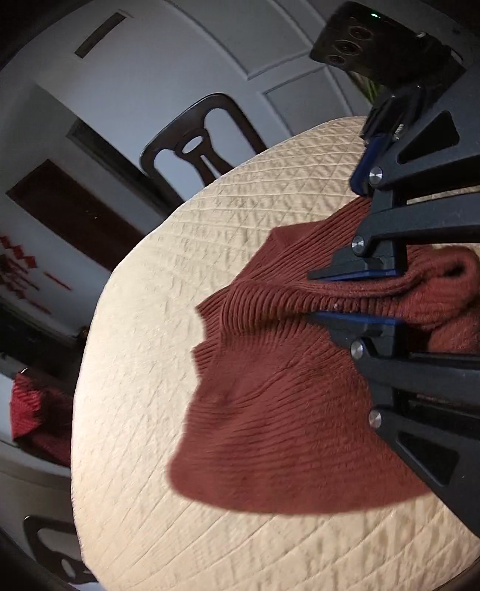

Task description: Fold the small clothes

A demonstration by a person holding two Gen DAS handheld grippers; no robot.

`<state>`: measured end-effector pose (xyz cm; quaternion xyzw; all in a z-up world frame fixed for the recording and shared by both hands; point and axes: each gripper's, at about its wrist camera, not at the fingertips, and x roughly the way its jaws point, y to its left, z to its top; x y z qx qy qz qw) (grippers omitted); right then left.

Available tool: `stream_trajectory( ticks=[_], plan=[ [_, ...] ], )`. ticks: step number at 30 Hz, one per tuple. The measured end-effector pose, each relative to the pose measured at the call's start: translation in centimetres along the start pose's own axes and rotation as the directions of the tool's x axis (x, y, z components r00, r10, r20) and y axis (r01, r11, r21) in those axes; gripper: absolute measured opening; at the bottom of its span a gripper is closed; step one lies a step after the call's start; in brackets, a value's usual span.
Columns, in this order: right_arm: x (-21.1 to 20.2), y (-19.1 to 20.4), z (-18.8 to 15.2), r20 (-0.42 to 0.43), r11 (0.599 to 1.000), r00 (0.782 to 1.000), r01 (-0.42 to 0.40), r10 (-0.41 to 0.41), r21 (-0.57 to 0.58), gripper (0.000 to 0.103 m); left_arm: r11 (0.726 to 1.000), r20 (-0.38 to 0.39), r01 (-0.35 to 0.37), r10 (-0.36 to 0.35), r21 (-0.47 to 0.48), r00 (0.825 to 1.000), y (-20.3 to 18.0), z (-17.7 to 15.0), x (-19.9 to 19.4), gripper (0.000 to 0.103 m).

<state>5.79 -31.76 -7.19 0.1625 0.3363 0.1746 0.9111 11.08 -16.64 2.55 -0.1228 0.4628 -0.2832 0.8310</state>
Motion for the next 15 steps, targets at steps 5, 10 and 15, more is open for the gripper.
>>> stream_trajectory(
  ticks=[5, 10, 15],
  plan=[
    [-0.3, -0.9, 0.5, 0.016, 0.996, 0.998, -0.061, 0.06, 0.062, 0.02, 0.996, 0.062, 0.077, -0.08, 0.043, 0.995, -0.9, -0.1, -3.6, 0.027],
    [-0.2, -0.9, 1.5, 0.054, 0.969, 0.979, -0.204, 0.199, 0.138, 0.034, 0.999, 0.177, -0.016, 0.007, 0.047, 0.984, 1.1, -0.3, -7.9, 0.027],
    [2.1, -0.4, 2.6, 0.007, 0.934, 0.952, -0.301, 0.306, 0.194, 0.038, 0.994, 0.19, -0.11, 0.11, -0.011, 0.976, 4.7, -1.0, -8.8, 0.027]
  ],
)
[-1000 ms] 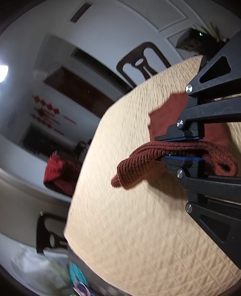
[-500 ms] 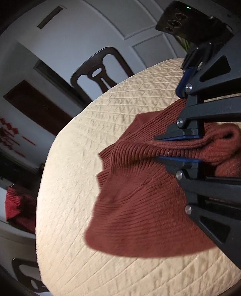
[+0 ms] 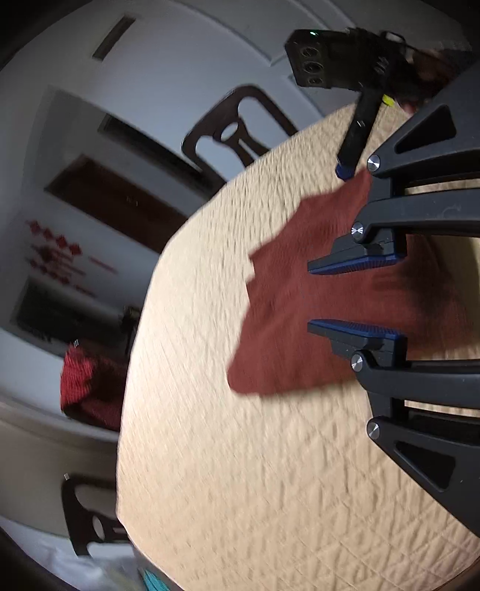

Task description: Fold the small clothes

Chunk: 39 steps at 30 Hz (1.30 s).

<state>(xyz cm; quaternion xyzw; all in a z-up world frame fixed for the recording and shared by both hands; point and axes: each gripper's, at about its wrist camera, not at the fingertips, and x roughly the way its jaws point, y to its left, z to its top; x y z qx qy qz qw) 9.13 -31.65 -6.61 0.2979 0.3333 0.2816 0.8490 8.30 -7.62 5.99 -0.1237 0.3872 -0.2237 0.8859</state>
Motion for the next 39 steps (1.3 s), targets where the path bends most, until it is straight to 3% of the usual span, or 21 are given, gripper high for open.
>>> stream_trajectory(
  ticks=[3, 7, 17, 19, 21, 25, 29, 34, 36, 39],
  plan=[
    [2.0, -0.6, 0.8, -0.059, 0.998, 0.998, -0.032, 0.035, 0.049, 0.038, 1.0, -0.02, -0.016, 0.016, -0.016, 1.0, 0.9, -0.6, 1.0, 0.027],
    [4.2, -1.1, 1.2, -0.136, 0.997, 0.991, 0.031, -0.02, 0.075, 0.038, 1.0, -0.023, -0.02, 0.02, 0.014, 1.0, 0.6, -1.3, 1.6, 0.027],
    [6.8, -0.2, 1.9, -0.198, 0.997, 0.98, 0.018, -0.003, 0.075, 0.038, 0.999, -0.027, -0.007, 0.009, 0.041, 1.0, 0.5, -1.3, 2.2, 0.027],
    [7.3, -0.4, 2.2, -0.206, 0.997, 0.979, 0.032, -0.016, 0.076, 0.022, 0.999, -0.027, -0.009, 0.011, 0.044, 1.0, 0.4, -1.3, 2.2, 0.027],
    [7.2, -0.6, 2.3, -0.201, 0.997, 0.98, 0.016, -0.001, 0.078, 0.014, 0.999, -0.026, -0.015, 0.016, 0.05, 1.0, 0.2, -1.1, 2.1, 0.027],
    [4.5, 0.1, 3.0, -0.128, 0.999, 0.991, -0.021, 0.025, 0.032, 0.013, 0.997, 0.001, 0.004, -0.004, 0.075, 1.0, -1.0, -0.5, 1.3, 0.027],
    [1.5, -0.9, 3.6, -0.067, 1.0, 0.998, 0.009, -0.008, 0.013, 0.013, 0.993, 0.002, 0.035, -0.036, 0.113, 0.999, -2.6, -0.3, 1.4, 0.027],
    [0.7, -3.8, 2.8, -0.073, 0.997, 0.995, 0.065, -0.062, 0.041, 0.013, 0.989, -0.064, 0.04, -0.031, 0.142, 0.997, -3.3, -1.5, 3.9, 0.027],
    [1.4, -4.7, 2.1, -0.118, 0.995, 0.99, 0.086, -0.079, 0.05, 0.014, 0.986, -0.06, 0.028, -0.018, 0.163, 0.998, -3.5, -1.9, 4.1, 0.027],
    [0.7, -5.0, 2.1, -0.098, 0.994, 0.992, 0.089, -0.083, 0.057, 0.016, 0.985, -0.062, 0.02, -0.009, 0.173, 0.998, -3.6, -1.7, 3.6, 0.027]
  ],
)
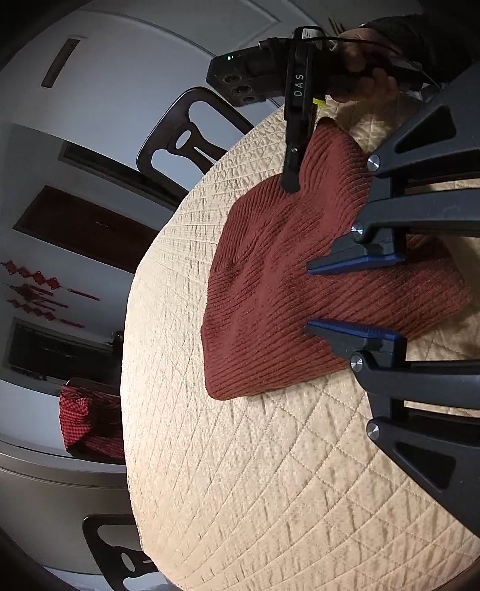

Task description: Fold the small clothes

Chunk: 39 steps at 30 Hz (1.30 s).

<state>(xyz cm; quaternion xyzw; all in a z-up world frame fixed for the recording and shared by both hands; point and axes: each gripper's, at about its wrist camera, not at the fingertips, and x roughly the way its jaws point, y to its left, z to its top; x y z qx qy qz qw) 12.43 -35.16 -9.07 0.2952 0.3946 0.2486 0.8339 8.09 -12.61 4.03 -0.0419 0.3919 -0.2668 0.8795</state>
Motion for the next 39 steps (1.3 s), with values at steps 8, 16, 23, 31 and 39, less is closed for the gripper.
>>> stream_trajectory(
  ticks=[8, 16, 23, 31, 39],
  plan=[
    [-4.9, 6.0, -1.6, 0.108, 0.968, 0.994, 0.055, -0.029, -0.245, 0.017, 0.999, 0.041, 0.019, -0.021, 0.039, 0.999, -0.9, -0.6, -2.8, 0.027],
    [-2.3, 3.5, -4.4, 0.017, 0.961, 0.992, 0.122, -0.121, -0.25, 0.013, 0.999, 0.006, 0.017, -0.017, 0.037, 1.0, -0.3, -2.5, -1.7, 0.027],
    [-3.6, 6.3, -2.9, 0.092, 0.938, 0.987, 0.154, -0.131, -0.31, 0.014, 0.999, 0.043, -0.01, 0.009, 0.032, 0.999, 0.0, -0.2, -2.4, 0.027],
    [0.0, 3.8, -1.3, 0.062, 0.952, 0.985, 0.171, -0.16, -0.255, 0.014, 0.999, 0.014, -0.044, 0.044, 0.007, 0.999, 1.3, 0.3, 0.7, 0.028],
    [-0.7, 4.5, 1.5, 0.106, 0.947, 0.981, 0.184, -0.161, -0.264, 0.015, 0.996, 0.025, -0.092, 0.092, 0.008, 0.995, 1.2, 2.7, 1.0, 0.028]
  ],
)
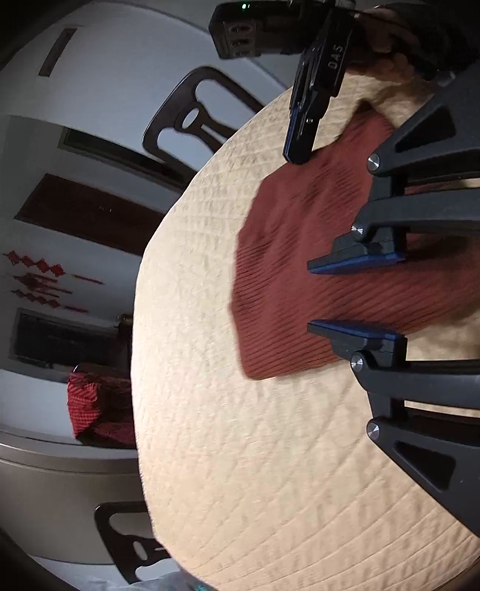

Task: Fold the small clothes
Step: 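Release the sweater and pull both grippers back from the bundle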

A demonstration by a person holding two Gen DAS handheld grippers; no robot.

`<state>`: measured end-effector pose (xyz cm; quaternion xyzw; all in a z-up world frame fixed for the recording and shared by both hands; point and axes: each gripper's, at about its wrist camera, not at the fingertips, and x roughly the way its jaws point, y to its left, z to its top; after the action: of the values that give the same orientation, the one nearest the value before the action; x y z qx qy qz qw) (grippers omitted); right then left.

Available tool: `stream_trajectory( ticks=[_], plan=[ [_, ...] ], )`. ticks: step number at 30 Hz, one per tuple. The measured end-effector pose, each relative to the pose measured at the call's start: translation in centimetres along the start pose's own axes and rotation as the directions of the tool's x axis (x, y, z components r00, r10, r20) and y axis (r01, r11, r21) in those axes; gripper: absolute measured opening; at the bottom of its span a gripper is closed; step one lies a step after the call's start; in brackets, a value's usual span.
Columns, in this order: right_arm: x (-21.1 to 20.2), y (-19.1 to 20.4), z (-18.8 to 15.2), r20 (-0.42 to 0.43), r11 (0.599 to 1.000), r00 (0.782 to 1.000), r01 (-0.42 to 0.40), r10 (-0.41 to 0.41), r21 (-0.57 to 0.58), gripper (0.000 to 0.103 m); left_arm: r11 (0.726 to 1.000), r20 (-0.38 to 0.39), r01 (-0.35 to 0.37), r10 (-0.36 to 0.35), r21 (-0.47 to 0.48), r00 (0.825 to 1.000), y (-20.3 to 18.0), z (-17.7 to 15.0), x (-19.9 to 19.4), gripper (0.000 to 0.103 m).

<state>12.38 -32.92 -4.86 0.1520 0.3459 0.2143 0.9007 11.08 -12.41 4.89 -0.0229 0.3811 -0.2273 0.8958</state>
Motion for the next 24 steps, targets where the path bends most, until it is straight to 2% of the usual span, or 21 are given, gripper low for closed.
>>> stream_trajectory(
  ticks=[2, 5, 7, 11, 14, 18, 21, 24],
  plan=[
    [0.8, -0.2, 0.7, 0.0, 1.0, 1.0, 0.014, -0.014, 0.007, 0.015, 1.0, -0.011, -0.024, 0.023, -0.008, 1.0, 0.1, 0.7, 1.2, 0.028],
    [3.1, -1.6, 0.7, -0.051, 0.997, 0.996, 0.069, -0.067, 0.035, 0.015, 0.999, -0.049, -0.051, 0.051, -0.006, 0.997, 0.5, 0.1, 3.0, 0.03],
    [3.2, -2.4, 0.6, -0.036, 0.997, 0.999, 0.039, -0.037, 0.061, 0.015, 0.999, -0.041, -0.047, 0.047, -0.009, 0.998, 0.7, -0.2, 2.9, 0.031],
    [2.1, -2.3, 0.4, -0.03, 0.997, 0.999, 0.046, -0.044, 0.055, 0.015, 0.999, -0.033, -0.043, 0.042, -0.021, 0.999, 0.9, -0.2, 1.6, 0.03],
    [0.0, -1.0, 0.1, -0.002, 0.998, 0.998, 0.057, -0.057, 0.008, 0.016, 0.999, -0.01, -0.035, 0.035, -0.008, 0.999, 0.8, -0.6, -0.2, 0.03],
    [-2.9, 1.2, -1.1, 0.032, 0.998, 0.999, 0.015, -0.013, -0.066, 0.016, 1.0, 0.007, 0.001, -0.001, 0.001, 1.0, 0.3, -2.3, -2.9, 0.03],
    [-3.5, 2.5, -2.3, 0.016, 0.995, 1.0, -0.015, 0.017, -0.102, 0.016, 1.0, 0.005, 0.021, -0.021, -0.001, 1.0, 0.0, -3.6, -4.1, 0.03],
    [-2.9, 2.8, -3.6, -0.023, 0.991, 0.999, 0.02, -0.023, -0.13, 0.016, 0.999, -0.019, 0.031, -0.031, -0.012, 0.999, 0.0, -5.1, -4.2, 0.031]
  ],
)
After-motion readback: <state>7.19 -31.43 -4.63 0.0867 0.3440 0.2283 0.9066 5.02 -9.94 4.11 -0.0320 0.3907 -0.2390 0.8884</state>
